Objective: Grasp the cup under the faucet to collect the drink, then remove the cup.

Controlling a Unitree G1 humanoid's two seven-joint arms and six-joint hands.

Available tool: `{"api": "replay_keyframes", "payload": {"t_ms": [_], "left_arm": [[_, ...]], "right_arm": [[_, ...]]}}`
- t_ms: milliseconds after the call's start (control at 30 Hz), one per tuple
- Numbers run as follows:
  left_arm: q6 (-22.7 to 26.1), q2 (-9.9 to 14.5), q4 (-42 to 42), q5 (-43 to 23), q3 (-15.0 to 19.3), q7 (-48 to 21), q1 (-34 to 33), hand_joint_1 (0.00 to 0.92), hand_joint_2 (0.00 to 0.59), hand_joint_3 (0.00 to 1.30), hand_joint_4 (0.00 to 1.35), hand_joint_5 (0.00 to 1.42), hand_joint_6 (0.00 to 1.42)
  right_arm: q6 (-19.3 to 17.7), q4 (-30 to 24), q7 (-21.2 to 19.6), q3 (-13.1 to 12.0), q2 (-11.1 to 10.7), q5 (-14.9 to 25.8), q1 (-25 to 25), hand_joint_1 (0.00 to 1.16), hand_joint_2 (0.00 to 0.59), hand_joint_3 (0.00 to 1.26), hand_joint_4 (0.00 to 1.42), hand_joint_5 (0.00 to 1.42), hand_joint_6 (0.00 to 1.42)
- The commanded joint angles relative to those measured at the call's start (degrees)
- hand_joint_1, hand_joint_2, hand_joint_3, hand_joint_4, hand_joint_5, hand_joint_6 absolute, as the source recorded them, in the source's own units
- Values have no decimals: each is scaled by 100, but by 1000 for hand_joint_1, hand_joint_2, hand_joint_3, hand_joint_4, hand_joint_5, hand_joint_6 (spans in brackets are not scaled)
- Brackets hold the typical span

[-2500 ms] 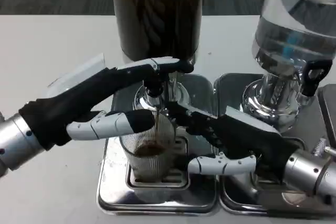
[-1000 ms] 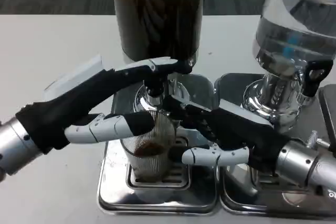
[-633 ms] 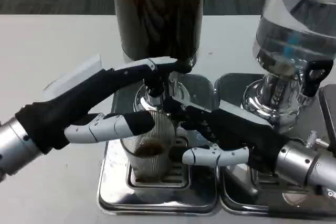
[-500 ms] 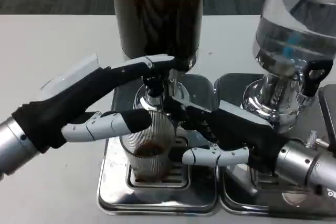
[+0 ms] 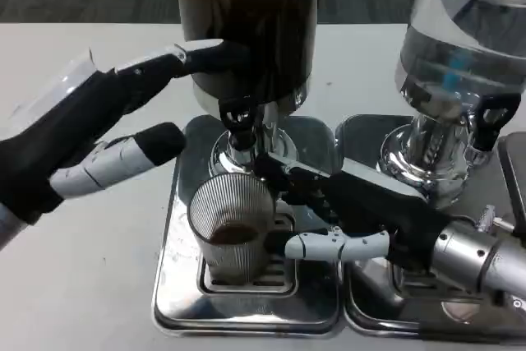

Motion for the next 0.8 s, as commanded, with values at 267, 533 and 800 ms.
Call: {"api": "replay_keyframes", "payload": {"t_ms": [267, 533, 800], "left_arm": [[87, -49, -40, -37, 422, 227, 250, 0, 80, 239, 171, 170, 110], [125, -154, 234, 124, 426, 336, 427, 0, 85, 252, 190, 177, 119], [112, -157, 353, 214, 432, 407, 577, 0, 89, 261, 198, 181, 121]], "right_arm": [[-188, 17, 26, -4, 46, 10, -61, 566, 182, 0, 0, 0, 0], [-273, 170, 54, 86, 76, -71, -225, 566, 182, 0, 0, 0, 0], [-377, 425, 67, 218, 121, -148, -427, 566, 182, 0, 0, 0, 0]]}}
